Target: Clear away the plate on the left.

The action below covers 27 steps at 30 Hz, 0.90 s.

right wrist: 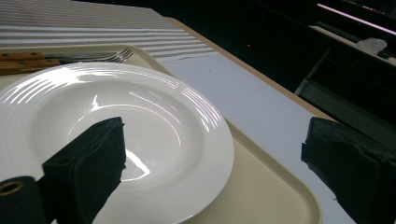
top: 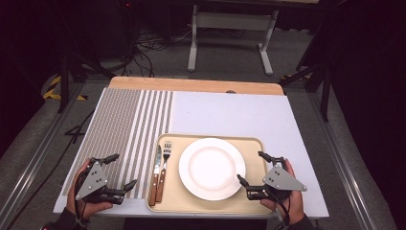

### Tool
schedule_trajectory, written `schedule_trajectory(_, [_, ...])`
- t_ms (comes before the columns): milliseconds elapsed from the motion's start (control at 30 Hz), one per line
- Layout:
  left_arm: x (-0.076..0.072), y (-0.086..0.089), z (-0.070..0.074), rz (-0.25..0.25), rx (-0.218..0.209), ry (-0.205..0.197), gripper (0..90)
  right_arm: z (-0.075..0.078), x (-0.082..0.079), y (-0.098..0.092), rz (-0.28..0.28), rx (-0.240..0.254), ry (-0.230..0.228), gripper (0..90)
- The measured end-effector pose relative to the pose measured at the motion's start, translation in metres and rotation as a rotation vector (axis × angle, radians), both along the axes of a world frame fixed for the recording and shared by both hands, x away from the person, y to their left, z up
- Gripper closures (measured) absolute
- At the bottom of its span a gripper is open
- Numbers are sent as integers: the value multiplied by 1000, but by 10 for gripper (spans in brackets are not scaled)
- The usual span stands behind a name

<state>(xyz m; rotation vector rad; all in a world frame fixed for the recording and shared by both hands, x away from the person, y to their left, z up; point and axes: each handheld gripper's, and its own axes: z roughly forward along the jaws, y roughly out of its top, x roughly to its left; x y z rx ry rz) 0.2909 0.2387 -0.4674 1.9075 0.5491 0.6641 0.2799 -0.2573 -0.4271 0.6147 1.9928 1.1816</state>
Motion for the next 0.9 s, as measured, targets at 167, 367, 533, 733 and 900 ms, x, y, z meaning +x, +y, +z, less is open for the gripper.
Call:
schedule_trajectory(167, [0,0,1,1,7,-4,44,0,0,-1,-1,5,1,66])
schedule_trajectory(367, [0,1,0,2,5,-2,43,0,0,0,1,0,2,66])
schedule_trajectory(533, [1,2,0,4,-4,3,42,0,0,-1,1,6,2,65])
schedule_trajectory(733, [2,1,1,1,-1,3,42,-1,1,-3,-10,16,0,60])
schedule_trajectory(900, [4,1,0,4,-4,10,42,0,2,-5,-16,34,1,59])
